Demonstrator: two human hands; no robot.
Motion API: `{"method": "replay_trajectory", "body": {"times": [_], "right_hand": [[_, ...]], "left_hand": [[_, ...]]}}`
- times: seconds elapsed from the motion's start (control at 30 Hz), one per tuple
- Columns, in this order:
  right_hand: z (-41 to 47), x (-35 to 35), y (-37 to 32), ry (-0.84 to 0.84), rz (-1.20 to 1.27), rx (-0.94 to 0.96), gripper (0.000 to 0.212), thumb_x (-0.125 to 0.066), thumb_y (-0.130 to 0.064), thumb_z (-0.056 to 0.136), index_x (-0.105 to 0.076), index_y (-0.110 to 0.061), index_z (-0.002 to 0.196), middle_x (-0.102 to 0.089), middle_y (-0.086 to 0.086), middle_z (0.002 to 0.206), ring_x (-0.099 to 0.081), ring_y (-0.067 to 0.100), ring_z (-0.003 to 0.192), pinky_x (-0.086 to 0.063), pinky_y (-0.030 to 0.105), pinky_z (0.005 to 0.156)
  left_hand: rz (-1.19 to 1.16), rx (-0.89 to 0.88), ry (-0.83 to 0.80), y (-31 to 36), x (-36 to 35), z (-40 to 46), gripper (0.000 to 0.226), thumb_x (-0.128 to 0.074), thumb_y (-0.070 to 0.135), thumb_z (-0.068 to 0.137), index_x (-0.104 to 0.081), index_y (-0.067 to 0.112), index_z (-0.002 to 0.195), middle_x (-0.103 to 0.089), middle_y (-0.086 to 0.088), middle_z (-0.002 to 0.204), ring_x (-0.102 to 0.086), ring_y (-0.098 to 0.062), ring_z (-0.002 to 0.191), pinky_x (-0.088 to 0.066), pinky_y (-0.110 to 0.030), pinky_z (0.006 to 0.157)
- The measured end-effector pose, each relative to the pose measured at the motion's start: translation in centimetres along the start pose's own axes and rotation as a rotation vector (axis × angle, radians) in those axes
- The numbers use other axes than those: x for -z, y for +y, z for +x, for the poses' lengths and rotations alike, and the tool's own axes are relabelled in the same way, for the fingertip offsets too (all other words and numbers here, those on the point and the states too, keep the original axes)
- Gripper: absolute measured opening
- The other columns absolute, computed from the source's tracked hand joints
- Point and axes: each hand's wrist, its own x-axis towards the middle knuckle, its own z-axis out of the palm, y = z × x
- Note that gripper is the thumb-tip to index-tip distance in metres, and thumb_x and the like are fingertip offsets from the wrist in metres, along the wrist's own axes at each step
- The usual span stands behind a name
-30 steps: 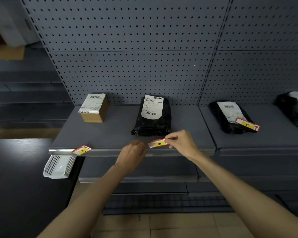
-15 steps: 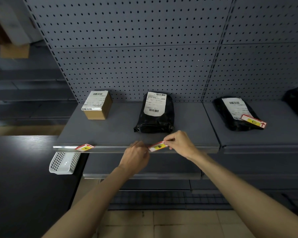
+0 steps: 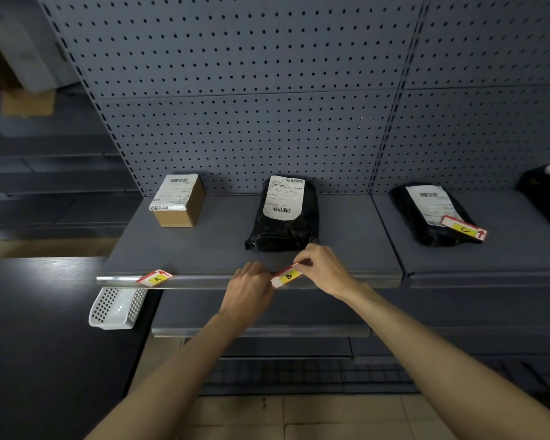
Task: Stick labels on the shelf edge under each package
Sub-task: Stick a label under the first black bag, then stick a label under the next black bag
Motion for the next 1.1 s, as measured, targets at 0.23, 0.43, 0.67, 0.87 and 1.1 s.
{"method": "replay_trajectory", "body": {"times": [0.23,0.43,0.67,0.87,1.1], "right_hand": [[-1.4,3.0,2.2,0.037,-0.038,0.010,0.027,-0.069,-0.033,0.085,-0.066,-0.014,0.105,-0.059,-0.004,0.086,-0.053,0.004,0.065,-0.046,0.024,0.060],[-4.6,7.6,5.6,0.091,-0.263,-0.018,0.023,-0.061,-0.042,0.089,-0.062,-0.020,0.094,-0.058,-0.007,0.088,-0.058,0.009,0.074,-0.039,0.024,0.057],[-9.0,13.8,9.1,0.223,-0.414,-0.183,0.029,-0.060,-0.044,0.088,-0.061,-0.015,0.088,-0.058,-0.001,0.091,-0.059,0.019,0.080,-0.048,0.033,0.065],[-11.9,19.8,14.4,0.343,-0.479,-0.300,0.030,-0.059,-0.042,0.089,-0.064,-0.013,0.089,-0.062,0.003,0.096,-0.061,0.023,0.084,-0.050,0.033,0.066],[-10.5,25.3,23.5,0.380,-0.279,-0.492,0.029,-0.059,-0.038,0.092,-0.060,-0.010,0.094,-0.063,0.010,0.097,-0.061,0.027,0.079,-0.041,0.031,0.060]], "left_hand": [[0.036,-0.024,0.050,2.4,0.4,1.6,0.005,-0.066,0.013,0.081,-0.070,0.010,0.080,-0.063,-0.007,0.077,-0.060,-0.026,0.074,-0.048,-0.035,0.060],[-0.017,-0.078,0.062,8.0,-0.5,4.9,0.019,-0.062,0.018,0.080,-0.055,0.014,0.063,-0.060,-0.002,0.067,-0.060,-0.023,0.064,-0.033,-0.025,0.048],[-0.047,-0.179,-0.020,15.0,-1.8,9.6,0.022,-0.055,0.026,0.081,-0.057,0.013,0.064,-0.064,-0.007,0.073,-0.062,-0.028,0.071,-0.047,-0.033,0.054],[-0.080,-0.188,-0.066,21.9,-3.4,12.9,0.025,-0.048,0.030,0.089,-0.058,0.011,0.077,-0.064,-0.008,0.082,-0.061,-0.031,0.072,-0.044,-0.033,0.058],[-0.054,-0.125,0.003,29.9,-7.4,17.0,0.021,-0.049,0.027,0.092,-0.061,0.009,0.089,-0.064,-0.007,0.091,-0.061,-0.026,0.084,-0.051,-0.039,0.064]]}}
